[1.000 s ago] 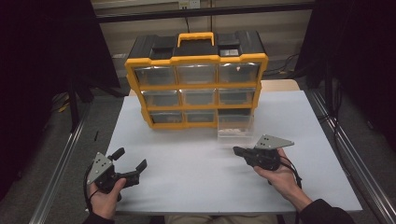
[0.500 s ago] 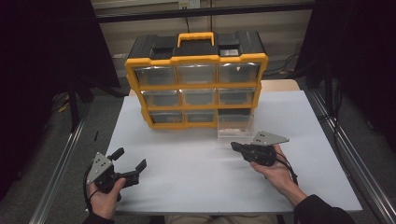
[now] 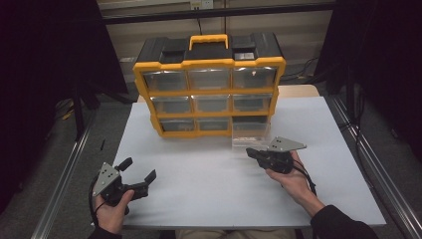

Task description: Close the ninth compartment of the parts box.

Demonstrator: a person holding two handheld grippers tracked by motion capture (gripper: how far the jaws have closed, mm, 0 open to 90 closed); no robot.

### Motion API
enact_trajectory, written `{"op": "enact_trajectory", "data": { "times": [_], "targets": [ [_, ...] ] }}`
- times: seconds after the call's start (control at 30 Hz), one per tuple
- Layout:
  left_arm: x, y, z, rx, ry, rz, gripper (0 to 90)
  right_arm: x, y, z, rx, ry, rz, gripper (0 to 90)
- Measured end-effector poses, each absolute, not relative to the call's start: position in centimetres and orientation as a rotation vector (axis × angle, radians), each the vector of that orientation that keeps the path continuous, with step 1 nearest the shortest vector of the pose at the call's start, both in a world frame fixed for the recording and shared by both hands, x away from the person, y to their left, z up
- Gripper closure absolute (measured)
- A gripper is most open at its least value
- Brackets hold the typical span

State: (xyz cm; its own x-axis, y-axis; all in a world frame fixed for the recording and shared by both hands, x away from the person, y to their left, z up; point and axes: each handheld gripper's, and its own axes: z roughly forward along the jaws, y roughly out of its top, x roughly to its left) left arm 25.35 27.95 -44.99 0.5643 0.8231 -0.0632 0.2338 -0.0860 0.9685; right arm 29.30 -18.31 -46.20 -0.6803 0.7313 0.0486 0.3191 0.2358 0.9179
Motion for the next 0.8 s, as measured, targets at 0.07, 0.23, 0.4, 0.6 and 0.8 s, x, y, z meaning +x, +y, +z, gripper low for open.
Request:
{"op": "enact_trajectory", "data": {
  "times": [0.07,0.23,0.4,0.6,0.8],
  "targets": [
    [25.35,28.00,-44.96,1.625,0.907,0.633,3.4,29.46,-18.28,-46.27,0.958,2.118,1.433,90.0],
    [25.35,28.01,-44.96,1.625,0.905,0.635,3.4,29.74,-18.37,-46.33,0.966,2.099,1.432,90.0],
    [25.34,27.98,-44.96,1.622,0.907,0.631,3.4,29.92,-18.37,-46.42,0.978,2.089,1.420,90.0],
    [25.33,27.96,-44.97,1.627,0.905,0.632,3.4,30.15,-18.36,-46.50,0.978,2.080,1.415,90.0],
    [25.33,27.96,-44.96,1.626,0.904,0.633,3.4,30.26,-18.28,-46.43,0.978,2.069,1.422,90.0]
  ]
}}
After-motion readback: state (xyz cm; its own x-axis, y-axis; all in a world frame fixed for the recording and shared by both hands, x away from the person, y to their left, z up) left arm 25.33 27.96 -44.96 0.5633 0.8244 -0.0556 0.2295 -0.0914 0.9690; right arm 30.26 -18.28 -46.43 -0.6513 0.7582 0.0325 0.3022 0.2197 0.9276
